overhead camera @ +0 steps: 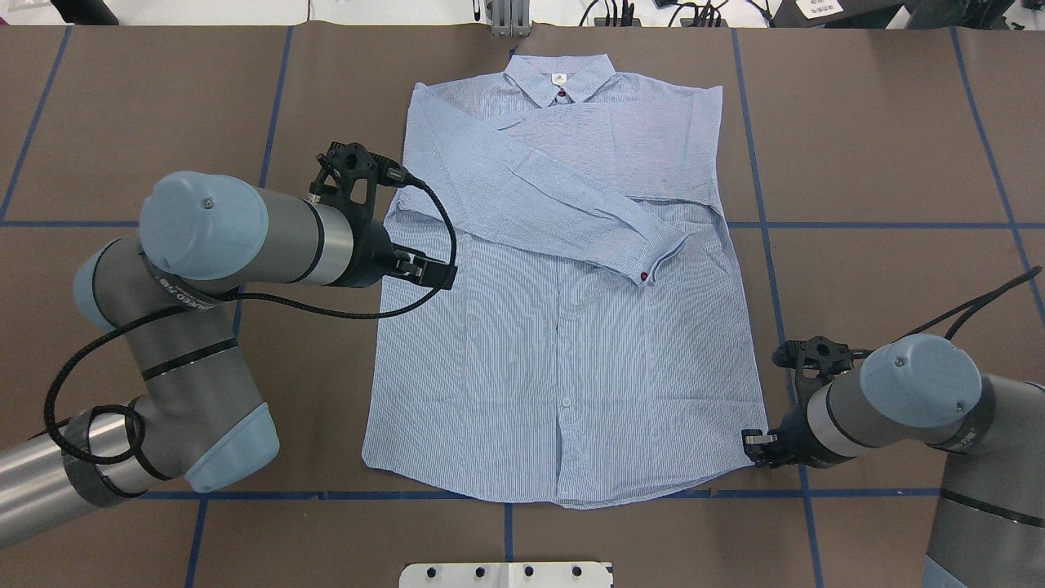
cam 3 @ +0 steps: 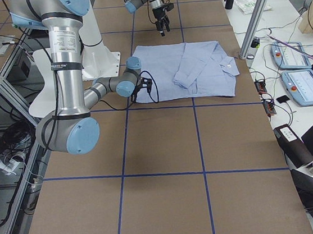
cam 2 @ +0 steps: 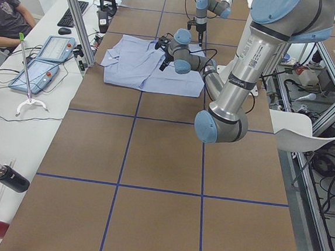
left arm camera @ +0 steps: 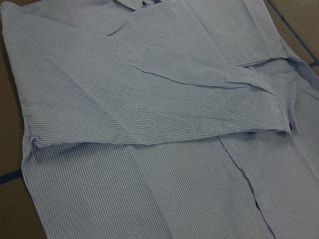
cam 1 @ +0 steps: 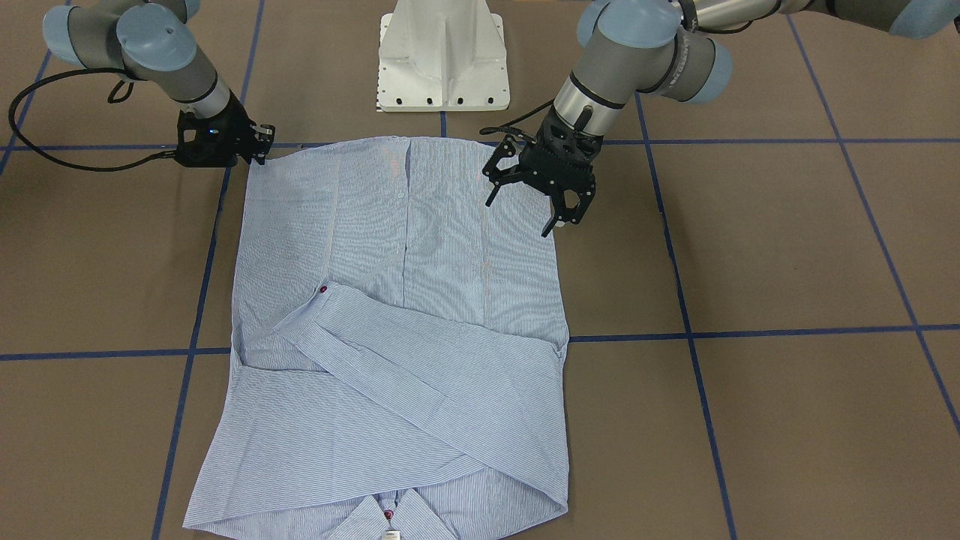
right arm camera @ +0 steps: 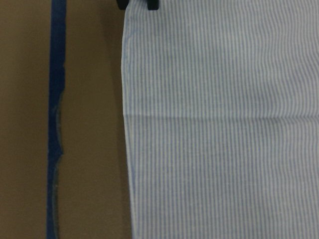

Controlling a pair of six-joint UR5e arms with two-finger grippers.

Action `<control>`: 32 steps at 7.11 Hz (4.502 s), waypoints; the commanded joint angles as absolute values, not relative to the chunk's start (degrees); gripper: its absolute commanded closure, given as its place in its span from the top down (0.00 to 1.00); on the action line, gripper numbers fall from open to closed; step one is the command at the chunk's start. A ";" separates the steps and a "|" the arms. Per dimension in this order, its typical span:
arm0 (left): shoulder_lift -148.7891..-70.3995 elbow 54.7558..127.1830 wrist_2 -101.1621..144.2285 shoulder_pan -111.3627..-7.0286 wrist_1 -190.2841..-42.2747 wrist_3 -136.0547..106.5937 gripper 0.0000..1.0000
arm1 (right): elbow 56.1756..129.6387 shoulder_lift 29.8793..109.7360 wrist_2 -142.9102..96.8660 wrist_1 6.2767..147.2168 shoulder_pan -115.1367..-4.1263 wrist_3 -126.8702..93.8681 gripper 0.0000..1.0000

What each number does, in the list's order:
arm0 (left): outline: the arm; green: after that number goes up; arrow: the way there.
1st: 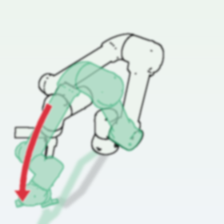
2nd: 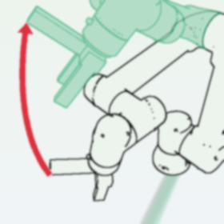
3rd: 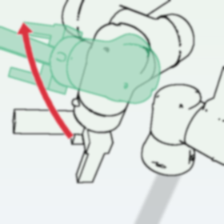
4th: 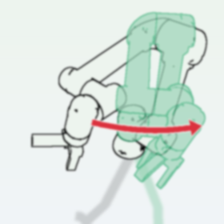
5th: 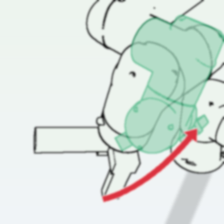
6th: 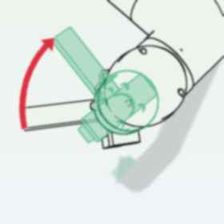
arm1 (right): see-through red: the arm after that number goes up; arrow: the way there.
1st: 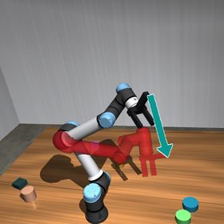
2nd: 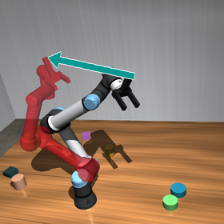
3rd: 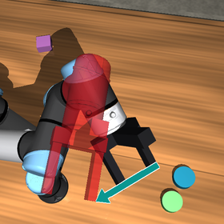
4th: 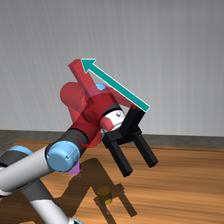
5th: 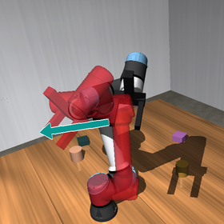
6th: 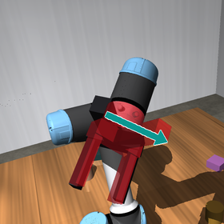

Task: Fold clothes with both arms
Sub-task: 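Move the left gripper to the shirt side while the right gripper reaches the hem corner, then lower both grippers to the hem corners nearest the robot and grasp them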

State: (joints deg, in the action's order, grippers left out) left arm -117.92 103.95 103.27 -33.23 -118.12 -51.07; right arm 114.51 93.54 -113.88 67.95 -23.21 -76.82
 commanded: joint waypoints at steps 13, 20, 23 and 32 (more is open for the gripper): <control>-109.69 111.63 103.11 -18.11 -99.23 -88.74 0.91 | 118.30 91.76 -113.03 67.32 -24.43 -79.45 0.00; -109.78 108.64 102.31 -17.23 -98.88 -90.17 0.61 | 118.39 91.23 -113.55 67.32 -25.14 -79.45 0.00; -109.77 108.63 101.60 -17.23 -98.79 -90.09 0.56 | 118.39 91.23 -113.64 67.32 -25.40 -79.45 0.00; -108.90 108.90 101.69 -16.96 -98.44 -90.00 0.34 | 118.48 91.32 -113.73 67.32 -25.93 -79.37 0.00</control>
State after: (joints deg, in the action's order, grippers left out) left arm -108.89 108.90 101.69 -16.99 -98.53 -90.00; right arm 118.48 91.32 -113.72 67.33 -25.83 -79.43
